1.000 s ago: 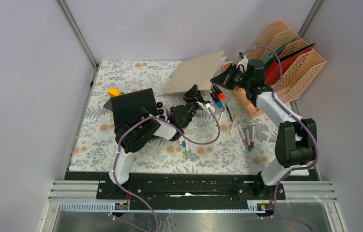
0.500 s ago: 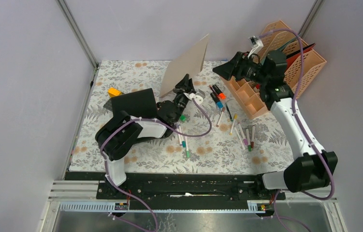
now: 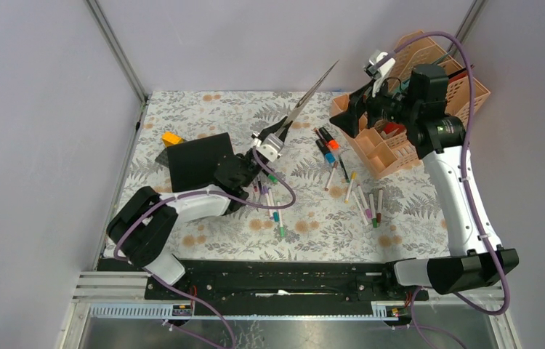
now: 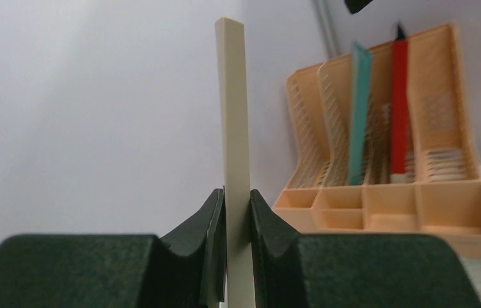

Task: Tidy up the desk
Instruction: Pick up the folder from the corner of the board, then place the folder in the storage box.

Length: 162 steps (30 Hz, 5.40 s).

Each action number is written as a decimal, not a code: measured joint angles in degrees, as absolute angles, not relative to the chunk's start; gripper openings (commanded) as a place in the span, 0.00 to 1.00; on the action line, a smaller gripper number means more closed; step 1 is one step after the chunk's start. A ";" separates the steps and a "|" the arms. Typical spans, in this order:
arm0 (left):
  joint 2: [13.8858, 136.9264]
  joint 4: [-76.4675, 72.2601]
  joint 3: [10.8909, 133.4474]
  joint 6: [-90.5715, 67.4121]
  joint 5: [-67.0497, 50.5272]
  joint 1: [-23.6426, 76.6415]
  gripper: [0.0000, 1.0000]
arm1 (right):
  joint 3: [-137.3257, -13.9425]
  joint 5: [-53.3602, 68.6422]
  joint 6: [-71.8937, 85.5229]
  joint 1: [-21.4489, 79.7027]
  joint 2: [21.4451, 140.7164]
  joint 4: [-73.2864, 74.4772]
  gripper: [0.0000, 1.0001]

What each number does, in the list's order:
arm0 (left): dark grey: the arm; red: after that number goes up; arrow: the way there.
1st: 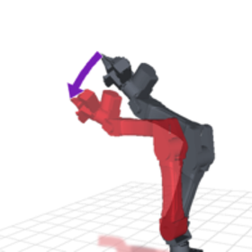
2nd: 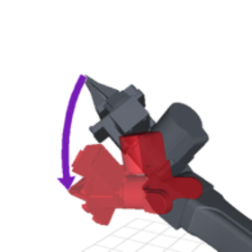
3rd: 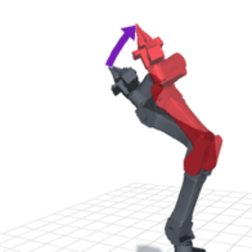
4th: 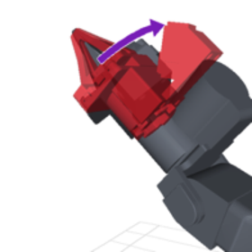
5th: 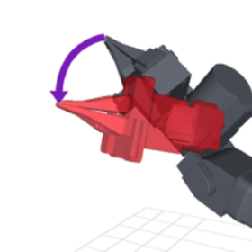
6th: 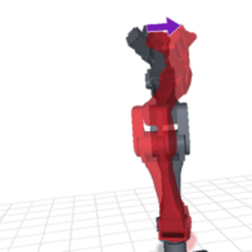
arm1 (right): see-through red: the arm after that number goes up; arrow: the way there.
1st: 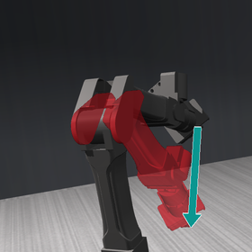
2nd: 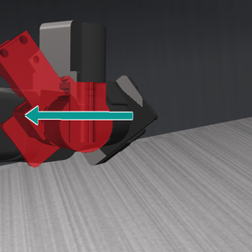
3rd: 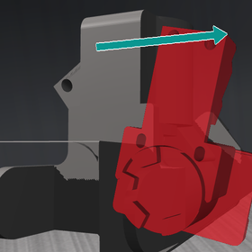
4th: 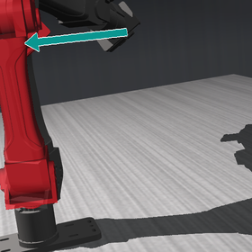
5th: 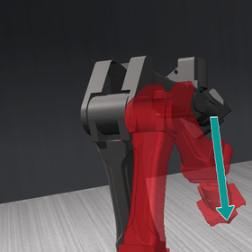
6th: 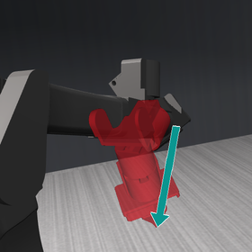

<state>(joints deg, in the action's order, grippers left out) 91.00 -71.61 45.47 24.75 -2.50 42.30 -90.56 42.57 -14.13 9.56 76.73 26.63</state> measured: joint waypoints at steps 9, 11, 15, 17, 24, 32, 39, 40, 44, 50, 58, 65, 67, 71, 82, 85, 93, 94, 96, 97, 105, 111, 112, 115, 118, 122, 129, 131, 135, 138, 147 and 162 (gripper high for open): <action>87.02 -69.19 44.01 12.16 -10.50 42.19 0.00 | -99.22 43.55 -35.03 9.56 76.25 37.93 1.00; 86.65 -68.77 43.05 10.37 -11.92 42.22 0.00 | -100.27 44.07 -38.17 9.56 76.40 39.57 1.00; 85.19 -65.93 41.39 7.09 -15.75 42.22 0.00 | -102.76 45.08 -47.22 9.58 77.87 45.01 1.00; 84.42 -65.04 40.86 5.85 -17.45 42.19 0.00 | -105.38 45.25 -52.71 9.96 79.64 49.36 1.00; 82.17 -65.95 37.63 1.89 -21.32 42.19 0.00 | -111.79 42.06 -67.61 17.76 85.06 62.48 1.00; 82.15 -69.21 34.72 -2.42 -23.64 42.22 0.00 | -117.36 33.32 -76.09 27.22 90.78 72.10 0.77; 82.11 -72.23 33.82 -4.67 -24.27 42.19 0.00 | -120.95 25.32 -80.82 31.51 95.37 76.93 0.59; 82.06 -72.75 33.63 -4.84 -24.27 42.19 0.00 | -120.95 24.32 -81.54 31.88 95.66 77.60 0.56; 81.95 -74.15 32.91 -5.48 -24.27 42.19 0.00 | -121.58 21.87 -84.01 33.28 95.92 79.96 0.42; 81.65 -75.57 32.01 -6.28 -25.17 42.22 0.00 | -123.98 19.29 -84.82 35.59 96.47 81.93 0.00; 79.05 -75.53 29.76 -5.89 -25.41 42.24 0.34 | -123.98 19.33 -85.14 36.97 96.14 83.37 0.00; 69.21 -75.66 27.53 -7.31 -22.81 41.93 0.83 | -127.87 16.12 -85.06 37.87 94.85 84.88 0.00; 65.34 -75.33 26.59 -7.16 -22.02 41.89 0.88 | -127.87 14.44 -85.01 37.87 93.78 84.97 0.00; 56.27 -71.59 23.03 -6.90 -19.81 41.89 0.95 | -127.35 10.83 -84.20 37.87 90.35 85.10 0.00; 41.36 -57.21 18.24 -6.61 -15.46 41.89 0.99 | -122.10 -2.68 -81.03 37.89 78.41 85.52 0.00; 40.80 -55.48 16.56 -7.18 -15.25 41.89 0.99 | -118.58 -6.00 -79.77 37.87 76.05 85.62 0.00; 38.68 -52.93 13.61 -7.94 -14.74 41.89 0.99 | -110.76 -12.36 -77.10 37.71 74.15 86.21 0.00; 38.52 -52.95 13.43 -8.01 -14.74 41.89 0.99 | -110.50 -12.64 -77.10 37.32 74.15 86.30 0.00; 38.35 -52.73 13.34 -8.05 -14.74 41.89 0.99 | -110.41 -12.47 -77.58 35.33 74.17 86.32 0.00; 38.35 -52.75 13.34 -8.08 -14.74 41.89 0.99 | -110.52 -12.12 -78.15 33.30 74.22 86.32 0.00; 38.41 -52.77 12.58 -8.62 -14.79 41.89 0.99 | -113.58 -8.69 -85.45 19.25 79.22 86.35 0.00; 38.48 -52.77 12.51 -8.67 -14.79 41.89 0.99 | -115.46 -4.14 -90.41 15.99 82.13 86.08 0.00; 38.48 -52.77 12.51 -8.67 -14.79 41.89 0.99 | -115.46 -3.27 -91.13 15.84 82.15 86.13 0.00; 38.48 -52.77 12.51 -8.67 -14.79 41.89 0.99 | -115.46 -0.97 -92.55 15.79 82.15 86.21 0.00; 38.39 -52.77 12.51 -8.67 -14.79 41.89 0.99 | -115.46 0.25 -93.47 15.79 82.19 86.30 0.00; 38.28 -52.82 12.49 -8.64 -14.81 41.89 0.99 | -115.72 1.65 -94.06 15.79 82.24 86.32 0.00; 37.41 -52.49 11.51 -8.51 -14.81 41.89 0.99 | -116.05 0.75 -94.06 15.51 82.98 86.32 0.00; 37.01 -52.40 11.51 -8.43 -14.81 41.89 0.99 | -116.07 0.75 -94.11 14.63 83.33 86.32 0.00; 36.14 -52.40 11.49 -8.40 -14.81 41.89 0.99 | -116.16 1.15 -95.22 9.93 84.68 86.32 0.00; 36.10 -52.42 11.49 -8.40 -14.85 41.89 0.99 | -116.20 1.80 -97.89 5.69 86.04 86.17 0.00; 36.62 -52.42 11.46 -8.38 -15.00 41.89 0.99 | -117.32 2.98 -106.45 1.85 88.14 84.79 0.00; 46.44 -57.89 11.92 -9.52 -17.72 41.89 0.99 | -115.22 5.76 -103.44 13.87 84.34 85.45 0.00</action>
<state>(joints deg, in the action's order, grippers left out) 46.44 -57.89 11.92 -9.52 -17.72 41.89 -115.22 5.76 -103.44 13.87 84.33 85.45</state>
